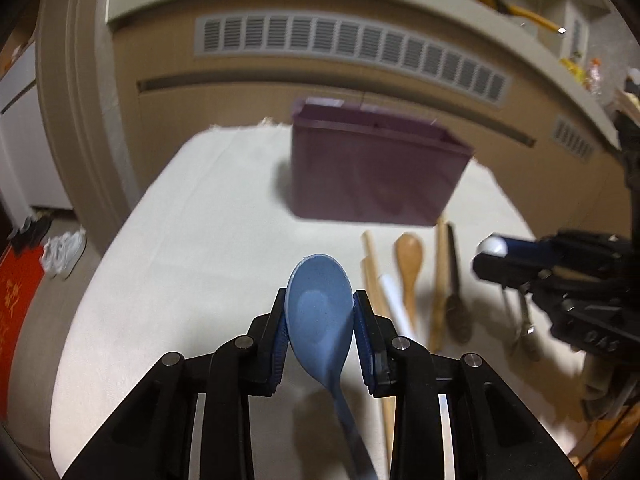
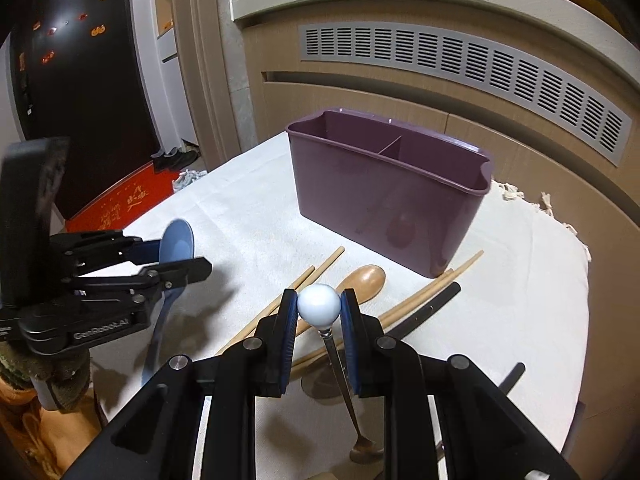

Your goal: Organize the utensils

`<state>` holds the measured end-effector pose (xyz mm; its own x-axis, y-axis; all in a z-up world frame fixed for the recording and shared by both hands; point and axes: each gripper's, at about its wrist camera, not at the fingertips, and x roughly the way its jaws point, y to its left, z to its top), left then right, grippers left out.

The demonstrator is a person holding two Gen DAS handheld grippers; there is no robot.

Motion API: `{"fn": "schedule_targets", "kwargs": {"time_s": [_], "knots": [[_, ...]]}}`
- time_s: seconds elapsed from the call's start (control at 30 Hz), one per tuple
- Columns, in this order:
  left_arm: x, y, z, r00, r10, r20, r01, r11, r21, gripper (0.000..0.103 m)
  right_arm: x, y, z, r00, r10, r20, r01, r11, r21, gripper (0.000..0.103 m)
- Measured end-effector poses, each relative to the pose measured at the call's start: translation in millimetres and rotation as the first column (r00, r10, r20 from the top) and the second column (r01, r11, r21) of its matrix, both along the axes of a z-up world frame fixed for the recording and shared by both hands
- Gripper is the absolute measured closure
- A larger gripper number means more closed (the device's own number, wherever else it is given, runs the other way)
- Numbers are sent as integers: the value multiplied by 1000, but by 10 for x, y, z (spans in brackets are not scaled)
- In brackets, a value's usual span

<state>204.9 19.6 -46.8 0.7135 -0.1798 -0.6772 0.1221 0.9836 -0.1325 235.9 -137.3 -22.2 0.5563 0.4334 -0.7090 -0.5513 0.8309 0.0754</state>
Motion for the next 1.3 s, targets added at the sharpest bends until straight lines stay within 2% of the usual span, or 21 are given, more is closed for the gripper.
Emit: {"fn": "schedule_targets", "kwargs": {"time_s": [0.2, 0.33, 0.4, 0.47, 0.5, 0.63, 0.73, 0.8, 0.83, 0.9, 0.97, 1.07, 1.13, 1.17, 1.3], "knots": [[-83, -80, 274, 997, -17, 81, 18, 1000, -10, 73, -114, -114, 163, 999, -36, 11, 35, 999, 33, 83], [-155, -136, 569, 985, -45, 166, 48, 999, -14, 75, -234, -202, 432, 996, -62, 62, 58, 996, 65, 83], [-169, -137, 736, 977, -53, 204, 59, 998, -24, 76, -297, -234, 648, 992, -67, 105, 58, 994, 88, 83], [-170, -140, 953, 965, -57, 257, 65, 998, -24, 84, -326, -253, 868, 987, -78, 144, 62, 992, 109, 83], [-165, -144, 1060, 957, -57, 285, 66, 998, -23, 84, -331, -252, 990, 982, -83, 169, 64, 991, 113, 83], [-82, -167, 1629, 907, -68, 415, 78, 997, -7, 86, -283, -226, 1542, 956, -103, 276, 70, 990, 125, 83], [35, -156, 1959, 884, -73, 461, 84, 996, -3, 87, -191, -204, 1922, 936, -116, 332, 75, 988, 133, 83], [132, -112, 2065, 887, -64, 457, 78, 997, -12, 87, -120, -223, 2120, 921, -149, 360, 106, 985, 137, 83], [188, -95, 2074, 898, -78, 433, 94, 995, -16, 87, -87, -230, 2144, 921, -153, 358, 110, 984, 139, 83], [253, -33, 1981, 921, -106, 375, 129, 991, -36, 85, -57, -263, 2120, 927, -155, 341, 112, 983, 143, 83], [285, -30, 1734, 939, -146, 311, 158, 987, -15, 80, -42, -272, 2007, 933, -151, 326, 114, 985, 130, 83], [366, -54, 1229, 959, -210, 190, 211, 977, 16, 55, 10, -251, 1676, 959, -130, 251, 107, 989, 100, 83], [467, -13, 831, 967, -241, 81, 241, 971, 5, 46, 35, -227, 1430, 974, -109, 200, 95, 992, 80, 83], [516, 23, 663, 971, -238, 34, 238, 971, 0, 42, 31, -227, 1317, 979, -102, 176, 89, 993, 76, 83], [641, 213, 31, 980, -143, -135, 140, 990, -33, 41, 57, -237, 982, 993, -80, 86, 73, 994, 84, 83]]}}
